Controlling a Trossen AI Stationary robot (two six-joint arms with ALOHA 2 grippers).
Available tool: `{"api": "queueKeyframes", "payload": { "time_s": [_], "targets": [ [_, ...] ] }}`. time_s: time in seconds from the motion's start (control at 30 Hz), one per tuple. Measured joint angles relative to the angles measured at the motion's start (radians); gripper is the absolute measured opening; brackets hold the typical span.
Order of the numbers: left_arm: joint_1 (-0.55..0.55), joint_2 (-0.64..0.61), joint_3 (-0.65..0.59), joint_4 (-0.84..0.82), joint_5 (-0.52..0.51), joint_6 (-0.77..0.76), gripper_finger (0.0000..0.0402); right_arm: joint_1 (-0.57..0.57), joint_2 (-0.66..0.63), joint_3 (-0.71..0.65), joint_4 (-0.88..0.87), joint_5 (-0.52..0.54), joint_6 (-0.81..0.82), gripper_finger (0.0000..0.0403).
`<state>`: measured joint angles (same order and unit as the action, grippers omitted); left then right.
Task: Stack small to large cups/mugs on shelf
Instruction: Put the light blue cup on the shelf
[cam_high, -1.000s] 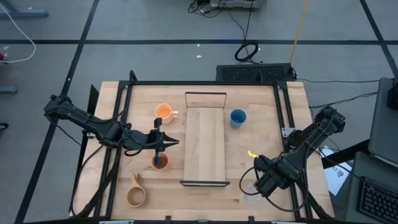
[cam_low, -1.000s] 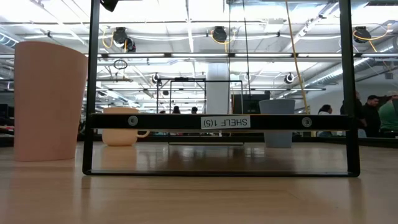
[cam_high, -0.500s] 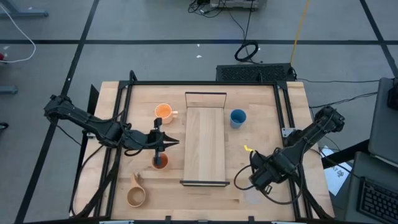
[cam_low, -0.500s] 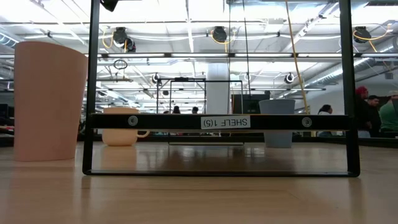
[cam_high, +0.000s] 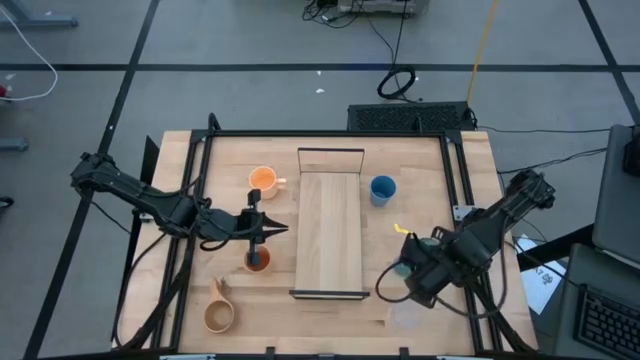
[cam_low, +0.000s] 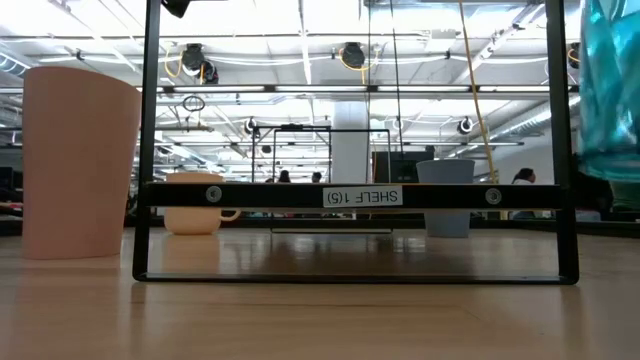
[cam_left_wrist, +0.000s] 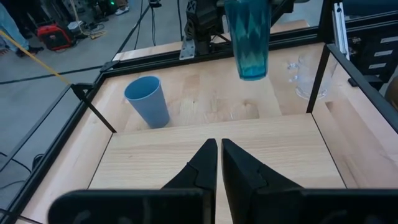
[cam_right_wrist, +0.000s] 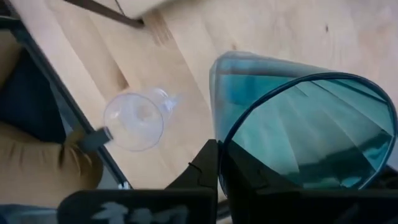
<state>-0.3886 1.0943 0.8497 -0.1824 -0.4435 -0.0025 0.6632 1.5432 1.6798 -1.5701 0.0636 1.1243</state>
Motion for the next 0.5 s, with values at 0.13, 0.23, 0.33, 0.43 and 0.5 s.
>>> {"api": "queueKeyframes", "payload": {
  "time_s": [0.13,0.23,0.33,0.43,0.5],
  "targets": [
    [0.000,0.000,0.000,0.000,0.000,0.000,0.0026,0.014,-0.040,0.004,-0.001,0.064,-0.004,0.0001],
    [0.000,0.000,0.000,0.000,0.000,0.000,0.0026,0.027,-0.080,0.004,-0.002,0.135,-0.011,0.0001],
    [0.000,0.000,0.000,0.000,0.000,0.000,0.0026,0.050,-0.124,0.004,-0.002,0.230,-0.011,0.0001],
    [0.000,0.000,0.000,0.000,0.000,0.000,0.0026,0.071,-0.157,0.005,-0.004,0.333,-0.015,0.0000],
    [0.000,0.000,0.000,0.000,0.000,0.000,0.0026,0.082,-0.173,0.005,-0.001,0.409,-0.027,0.0000]
  ]
}}
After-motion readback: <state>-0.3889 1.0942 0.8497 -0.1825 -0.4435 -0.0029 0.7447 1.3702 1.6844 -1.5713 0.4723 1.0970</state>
